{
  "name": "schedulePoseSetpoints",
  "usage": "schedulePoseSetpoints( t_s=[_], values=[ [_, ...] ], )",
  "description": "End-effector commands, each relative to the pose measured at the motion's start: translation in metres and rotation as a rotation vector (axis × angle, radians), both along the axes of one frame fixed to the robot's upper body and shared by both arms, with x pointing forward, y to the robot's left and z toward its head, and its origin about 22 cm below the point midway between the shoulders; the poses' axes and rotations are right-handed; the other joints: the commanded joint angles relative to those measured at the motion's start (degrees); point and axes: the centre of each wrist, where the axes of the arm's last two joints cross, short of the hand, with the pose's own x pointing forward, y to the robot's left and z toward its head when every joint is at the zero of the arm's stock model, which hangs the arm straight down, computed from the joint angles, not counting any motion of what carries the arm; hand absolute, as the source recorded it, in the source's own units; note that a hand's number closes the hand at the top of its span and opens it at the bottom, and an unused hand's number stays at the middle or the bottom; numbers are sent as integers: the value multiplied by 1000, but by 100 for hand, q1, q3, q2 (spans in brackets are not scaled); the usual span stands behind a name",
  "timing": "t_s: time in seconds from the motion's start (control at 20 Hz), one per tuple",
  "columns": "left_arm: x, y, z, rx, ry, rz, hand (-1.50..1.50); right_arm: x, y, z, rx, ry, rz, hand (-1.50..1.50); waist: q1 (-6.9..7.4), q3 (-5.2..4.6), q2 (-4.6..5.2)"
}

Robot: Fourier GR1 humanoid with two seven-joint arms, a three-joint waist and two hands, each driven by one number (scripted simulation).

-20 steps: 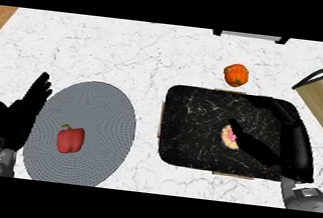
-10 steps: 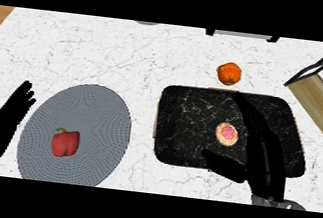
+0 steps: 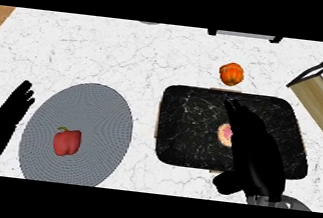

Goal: Pick the cupcake from the tray and place it in the tiered shelf

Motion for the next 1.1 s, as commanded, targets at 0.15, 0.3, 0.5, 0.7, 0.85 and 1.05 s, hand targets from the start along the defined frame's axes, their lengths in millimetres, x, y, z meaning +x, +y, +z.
schedulePoseSetpoints(
  t_s=[0.15, 0.3, 0.5, 0.7, 0.85, 1.05],
  values=[
    [0, 6, -5, -1, 12, -9, 0, 4, 29, 21, -270, 172, 4, -150, -14, 20, 24],
    [4, -2, -5, -6, -6, 2, 0, 9, 22, 13, -310, 217, -2, -150, -44, 27, 22],
    [-10, 13, 0, -8, -16, 8, 0, 23, 7, 20, -310, 240, -4, -150, -9, 32, 13],
    [7, 3, -10, -16, -9, 1, 0, 27, 24, 5, -321, 240, -14, -150, -36, 32, 26],
    [7, -21, -8, -29, 1, 11, 0, 47, 7, 16, -326, 264, -30, -150, -28, 34, 22],
    [6, 3, -2, -5, 5, -16, 0, 59, -8, 0, -333, 258, -32, -150, -18, 35, 30]
  ],
)
